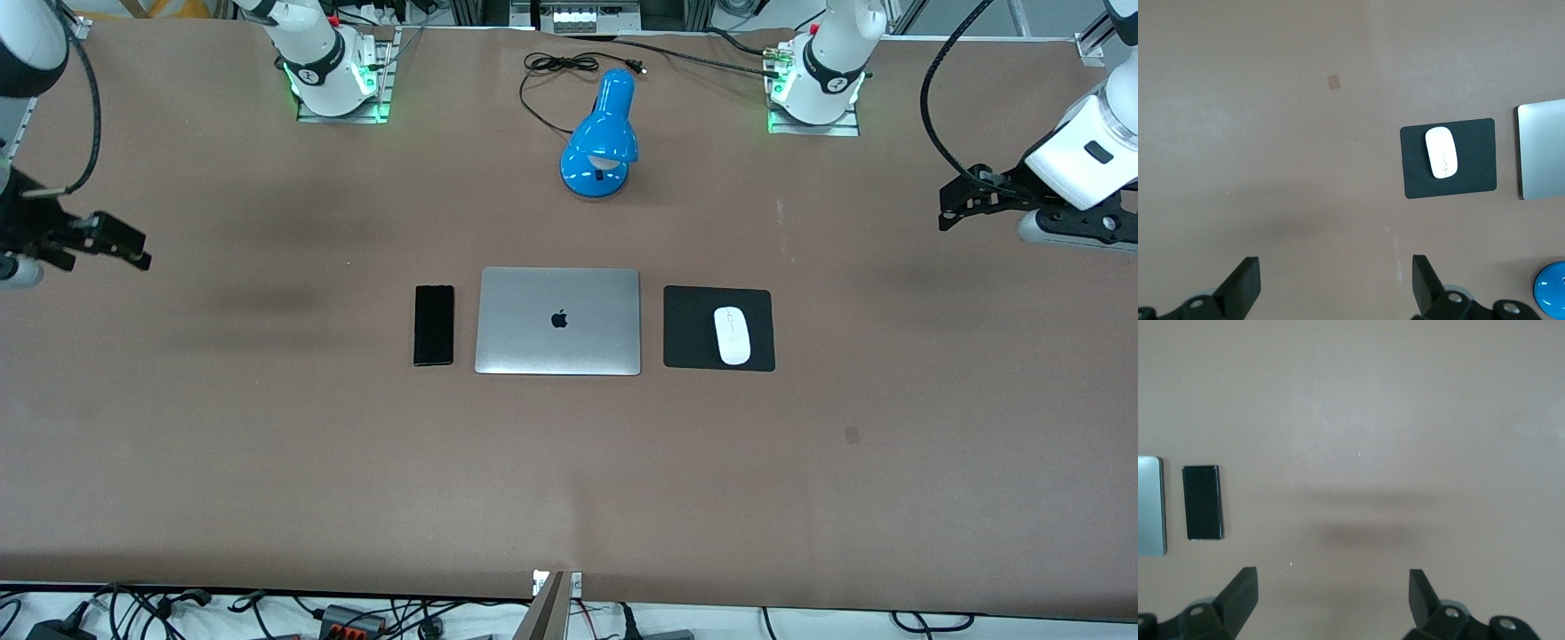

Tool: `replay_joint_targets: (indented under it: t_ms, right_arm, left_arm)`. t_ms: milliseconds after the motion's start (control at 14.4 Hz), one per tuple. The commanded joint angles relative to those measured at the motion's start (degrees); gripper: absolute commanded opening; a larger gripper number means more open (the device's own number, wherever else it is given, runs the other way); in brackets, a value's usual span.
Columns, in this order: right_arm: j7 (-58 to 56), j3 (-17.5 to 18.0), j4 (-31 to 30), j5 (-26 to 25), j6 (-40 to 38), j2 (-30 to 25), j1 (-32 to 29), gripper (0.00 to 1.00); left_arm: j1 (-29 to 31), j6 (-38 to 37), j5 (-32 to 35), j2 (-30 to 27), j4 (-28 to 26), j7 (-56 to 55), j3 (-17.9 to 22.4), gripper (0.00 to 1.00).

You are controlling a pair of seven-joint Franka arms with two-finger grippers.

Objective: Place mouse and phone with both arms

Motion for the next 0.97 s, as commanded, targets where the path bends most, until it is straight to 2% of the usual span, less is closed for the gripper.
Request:
replay_joint_targets:
  t_ms: [0,902]
  right_arm:
    - [0.5,0.4,-4.7,-0.3,1.3,-4.2,0.1,1.00]
    - [1.4,0.7,-3.7,0.1,-0.2,-4.1,0.1,1.00]
  left_arm:
    - [0.0,-1.4,0.7,1.2,2.2,0.0,0.0,1.00]
    - [-1.1,-1.6,-1.0,2.2,3.9,0.0,-0.1,1.00]
